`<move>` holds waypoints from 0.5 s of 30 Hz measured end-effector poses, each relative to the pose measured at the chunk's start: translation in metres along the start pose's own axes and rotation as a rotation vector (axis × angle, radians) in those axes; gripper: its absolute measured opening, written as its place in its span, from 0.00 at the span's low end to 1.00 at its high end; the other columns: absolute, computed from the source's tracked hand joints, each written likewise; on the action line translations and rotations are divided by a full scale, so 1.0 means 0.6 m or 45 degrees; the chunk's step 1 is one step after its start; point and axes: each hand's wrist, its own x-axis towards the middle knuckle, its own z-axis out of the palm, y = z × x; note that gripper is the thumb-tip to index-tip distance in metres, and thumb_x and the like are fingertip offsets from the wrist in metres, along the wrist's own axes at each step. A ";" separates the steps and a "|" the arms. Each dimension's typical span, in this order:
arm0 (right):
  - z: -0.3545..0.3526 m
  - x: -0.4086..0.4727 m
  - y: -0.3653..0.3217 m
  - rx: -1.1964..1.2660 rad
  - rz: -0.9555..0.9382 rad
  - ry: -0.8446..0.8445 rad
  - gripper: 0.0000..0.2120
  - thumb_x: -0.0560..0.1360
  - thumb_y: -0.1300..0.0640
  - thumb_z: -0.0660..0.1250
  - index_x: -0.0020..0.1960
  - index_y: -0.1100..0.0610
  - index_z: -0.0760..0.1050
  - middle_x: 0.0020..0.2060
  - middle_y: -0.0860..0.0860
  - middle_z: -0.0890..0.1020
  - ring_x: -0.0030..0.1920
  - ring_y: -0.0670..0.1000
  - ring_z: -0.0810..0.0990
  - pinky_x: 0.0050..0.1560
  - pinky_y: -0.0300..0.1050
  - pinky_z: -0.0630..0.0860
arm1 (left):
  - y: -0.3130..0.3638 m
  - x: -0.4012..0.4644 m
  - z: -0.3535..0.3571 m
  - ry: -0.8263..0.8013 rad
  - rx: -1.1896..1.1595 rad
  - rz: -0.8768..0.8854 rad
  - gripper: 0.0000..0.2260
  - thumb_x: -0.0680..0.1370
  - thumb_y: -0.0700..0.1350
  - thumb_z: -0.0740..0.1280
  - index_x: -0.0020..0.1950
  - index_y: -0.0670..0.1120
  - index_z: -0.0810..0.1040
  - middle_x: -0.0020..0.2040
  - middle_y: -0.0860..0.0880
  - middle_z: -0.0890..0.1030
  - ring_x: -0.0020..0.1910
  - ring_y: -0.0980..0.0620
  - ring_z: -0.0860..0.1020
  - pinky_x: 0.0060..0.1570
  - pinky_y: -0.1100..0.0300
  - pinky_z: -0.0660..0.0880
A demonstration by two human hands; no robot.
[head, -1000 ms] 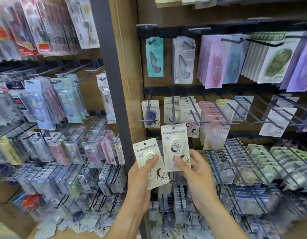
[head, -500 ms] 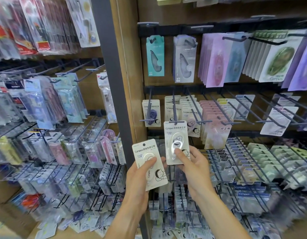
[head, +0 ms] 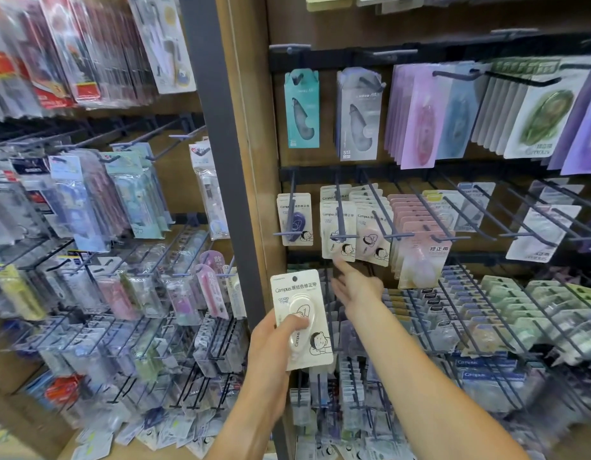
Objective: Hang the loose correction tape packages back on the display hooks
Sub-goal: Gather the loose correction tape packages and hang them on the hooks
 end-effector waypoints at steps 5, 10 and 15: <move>-0.093 -0.129 0.005 -0.248 -0.281 -0.355 0.10 0.77 0.54 0.73 0.57 0.55 0.82 0.49 0.52 0.88 0.50 0.51 0.88 0.52 0.49 0.82 | -0.003 0.009 0.012 -0.025 0.135 0.165 0.14 0.78 0.35 0.73 0.63 0.43 0.80 0.53 0.46 0.89 0.52 0.45 0.87 0.50 0.50 0.84; -0.106 -0.142 -0.018 -0.309 -0.576 -0.336 0.06 0.77 0.59 0.74 0.53 0.54 0.84 0.47 0.50 0.89 0.49 0.48 0.87 0.47 0.43 0.82 | 0.007 0.026 0.055 -0.139 0.287 0.310 0.16 0.77 0.37 0.76 0.62 0.45 0.79 0.52 0.49 0.89 0.53 0.50 0.87 0.52 0.57 0.83; -0.094 -0.104 -0.026 -0.254 -0.619 -0.246 0.05 0.77 0.61 0.74 0.53 0.56 0.84 0.46 0.52 0.88 0.50 0.53 0.87 0.53 0.49 0.84 | 0.035 0.056 0.079 -0.070 0.232 0.379 0.06 0.81 0.43 0.72 0.57 0.42 0.84 0.47 0.49 0.88 0.46 0.53 0.87 0.46 0.60 0.83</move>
